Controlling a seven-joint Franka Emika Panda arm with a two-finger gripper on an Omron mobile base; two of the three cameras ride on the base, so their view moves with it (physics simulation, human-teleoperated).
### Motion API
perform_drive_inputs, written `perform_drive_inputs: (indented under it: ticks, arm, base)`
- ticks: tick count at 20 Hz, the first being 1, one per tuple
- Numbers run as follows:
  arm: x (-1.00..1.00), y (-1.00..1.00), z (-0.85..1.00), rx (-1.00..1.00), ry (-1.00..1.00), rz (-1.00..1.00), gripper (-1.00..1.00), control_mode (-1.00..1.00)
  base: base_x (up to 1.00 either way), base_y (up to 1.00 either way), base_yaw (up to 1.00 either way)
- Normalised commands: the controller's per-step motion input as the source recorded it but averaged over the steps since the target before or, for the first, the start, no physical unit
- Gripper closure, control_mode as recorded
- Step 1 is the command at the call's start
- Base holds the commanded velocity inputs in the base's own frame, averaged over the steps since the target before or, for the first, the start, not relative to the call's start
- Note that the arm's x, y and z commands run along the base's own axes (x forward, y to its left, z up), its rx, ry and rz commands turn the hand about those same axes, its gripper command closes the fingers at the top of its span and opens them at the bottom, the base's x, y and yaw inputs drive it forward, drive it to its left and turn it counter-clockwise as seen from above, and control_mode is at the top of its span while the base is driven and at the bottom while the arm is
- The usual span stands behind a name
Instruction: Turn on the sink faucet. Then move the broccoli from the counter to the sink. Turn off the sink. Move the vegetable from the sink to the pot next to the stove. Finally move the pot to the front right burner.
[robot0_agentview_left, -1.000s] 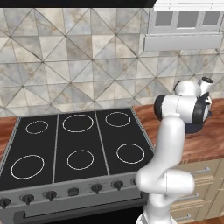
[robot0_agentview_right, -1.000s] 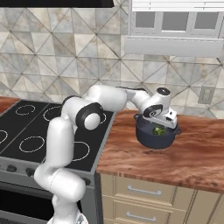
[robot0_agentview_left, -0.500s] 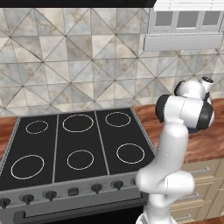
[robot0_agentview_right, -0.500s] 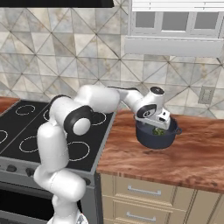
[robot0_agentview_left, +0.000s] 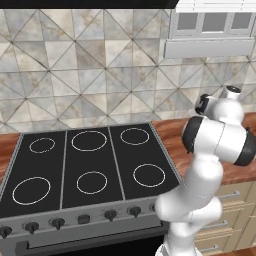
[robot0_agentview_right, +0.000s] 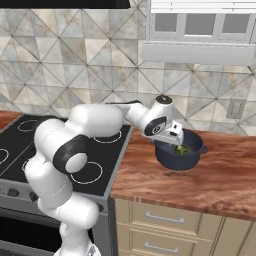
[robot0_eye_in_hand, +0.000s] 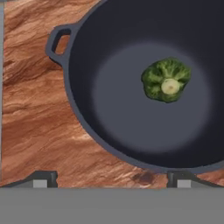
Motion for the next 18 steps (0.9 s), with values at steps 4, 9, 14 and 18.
perform_drive_inputs:
  ticks: [4, 9, 14, 18]
  arm:
    - [-0.10, 0.52, 0.00, -0.07, 0.00, 0.09, -1.00, -1.00]
    - [0.12, 0.30, 0.00, -0.05, 0.00, 0.10, -1.00, -1.00]
    - [0.38, -0.05, 0.00, -0.03, 0.00, 0.08, -1.00, -1.00]
    - [0.36, -0.06, 0.00, -0.02, 0.00, 0.07, -1.00, -1.00]
  base:
    - [0.00, 0.00, 0.00]
    - [0.00, 0.00, 0.00]
    - [0.00, 0.00, 0.00]
    - [0.00, 0.00, 0.00]
